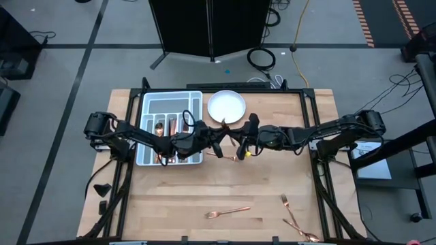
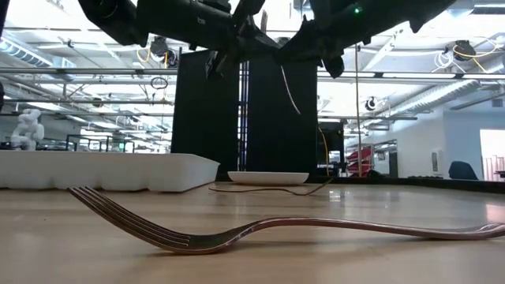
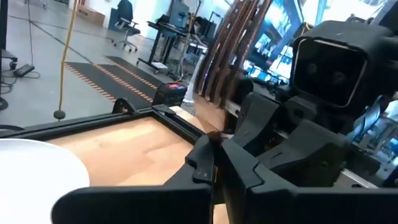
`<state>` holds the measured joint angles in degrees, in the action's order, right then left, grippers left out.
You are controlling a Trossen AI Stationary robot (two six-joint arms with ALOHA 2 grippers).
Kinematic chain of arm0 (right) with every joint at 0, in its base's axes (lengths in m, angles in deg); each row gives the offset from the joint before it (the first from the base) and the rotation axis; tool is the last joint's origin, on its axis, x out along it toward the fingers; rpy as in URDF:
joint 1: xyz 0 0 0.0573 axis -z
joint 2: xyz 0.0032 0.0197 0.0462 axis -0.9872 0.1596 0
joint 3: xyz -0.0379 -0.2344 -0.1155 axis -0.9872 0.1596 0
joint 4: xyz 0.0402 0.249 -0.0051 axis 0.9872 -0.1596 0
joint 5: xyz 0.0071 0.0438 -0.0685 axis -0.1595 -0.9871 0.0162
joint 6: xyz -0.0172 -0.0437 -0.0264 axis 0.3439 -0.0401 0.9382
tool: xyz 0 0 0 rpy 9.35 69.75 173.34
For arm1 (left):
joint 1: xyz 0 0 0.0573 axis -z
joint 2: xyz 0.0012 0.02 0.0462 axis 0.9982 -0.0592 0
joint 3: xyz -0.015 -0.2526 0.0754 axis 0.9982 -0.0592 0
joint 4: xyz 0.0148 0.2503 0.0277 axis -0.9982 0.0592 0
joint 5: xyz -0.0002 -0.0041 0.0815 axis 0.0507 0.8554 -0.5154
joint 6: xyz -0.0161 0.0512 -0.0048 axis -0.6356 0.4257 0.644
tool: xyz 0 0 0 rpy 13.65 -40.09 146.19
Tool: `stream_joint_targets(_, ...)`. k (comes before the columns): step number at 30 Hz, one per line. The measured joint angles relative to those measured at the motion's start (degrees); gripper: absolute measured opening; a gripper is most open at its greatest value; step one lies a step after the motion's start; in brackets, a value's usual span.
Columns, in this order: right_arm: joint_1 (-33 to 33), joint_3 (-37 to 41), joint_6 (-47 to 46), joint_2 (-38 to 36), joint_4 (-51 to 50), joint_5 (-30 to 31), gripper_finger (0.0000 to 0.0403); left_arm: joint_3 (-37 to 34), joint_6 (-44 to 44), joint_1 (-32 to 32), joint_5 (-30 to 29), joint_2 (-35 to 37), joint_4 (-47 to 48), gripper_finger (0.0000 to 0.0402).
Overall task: Sort silverware
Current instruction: Put the fork on the silverware tray
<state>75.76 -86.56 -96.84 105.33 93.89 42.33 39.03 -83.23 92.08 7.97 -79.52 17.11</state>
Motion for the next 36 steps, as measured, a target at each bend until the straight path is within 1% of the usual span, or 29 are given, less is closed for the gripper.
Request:
stream_joint_targets(2,0.0,0.0,0.8,0.0,0.0,-0.2,0.0044,0.0,0.3,-0.1,0.4,0.5,1.1,0.0005)
stream_joint_targets(5,-0.2,0.0,0.7,-0.1,-0.3,-1.7,0.0094,-0.1,1.4,-0.4,-0.5,2.2,5.3,0.0002)
stream_joint_targets(8,-0.5,0.0,0.8,-1.2,-2.5,-2.9,0.0147,-0.2,1.3,-1.6,-1.1,6.7,14.0,0.0001)
stream_joint_targets(9,-0.4,0.0,0.9,-1.5,-3.1,-2.8,0.0163,-0.2,0.3,-2.2,0.0,9.3,17.7,0.0001)
stream_joint_targets(11,-0.2,0.0,0.9,-2.4,-5.5,-2.1,0.0191,-0.2,-3.0,-4.1,4.5,15.0,27.3,0.0001)
stream_joint_targets(14,-0.4,-0.1,0.8,-3.2,-7.6,-2.1,0.0221,-0.2,-8.3,-9.0,13.2,23.1,40.0,0.0001)
stream_joint_targets(15,-0.5,-0.1,0.7,-3.3,-8.1,-2.5,0.0228,-0.2,-10.0,-10.9,17.0,25.4,43.2,0.0001)
stream_joint_targets(17,-0.4,-0.1,0.1,-3.2,-8.7,-3.2,0.0237,0.0,-14.0,-15.5,26.3,29.2,49.7,0.0001)
stream_joint_targets(19,-0.3,-0.1,-0.6,-3.2,-8.8,-3.2,0.0241,0.0,-17.2,-20.4,33.8,31.2,56.9,0.0001)
stream_joint_targets(23,-0.3,-0.1,-0.7,-3.2,-9.4,-3.4,0.0241,-0.1,-20.9,-28.4,42.0,31.3,70.1,0.0000)
stream_joint_targets(26,-0.3,-0.1,-1.3,-3.2,-10.1,-5.0,0.0239,-0.1,-21.8,-32.9,47.6,29.0,77.6,0.0000)
stream_joint_targets(28,-0.3,-0.1,-1.9,-3.2,-11.1,-6.1,0.0239,-0.2,-23.9,-34.6,49.9,27.3,79.5,0.0000)
stream_joint_targets(31,-0.3,-0.1,-2.3,-3.2,-12.5,-6.1,0.0240,-0.1,-25.9,-36.2,55.6,24.3,80.1,0.0000)
stream_joint_targets(34,-0.3,0.0,-2.6,-3.2,-13.4,-6.1,0.0240,-0.2,-28.0,-37.0,57.7,20.6,80.4,0.0000)
stream_joint_targets(36,-0.4,0.0,-3.5,-3.2,-14.2,-6.1,0.0240,-0.1,-28.4,-37.3,58.9,18.4,82.3,0.0000)
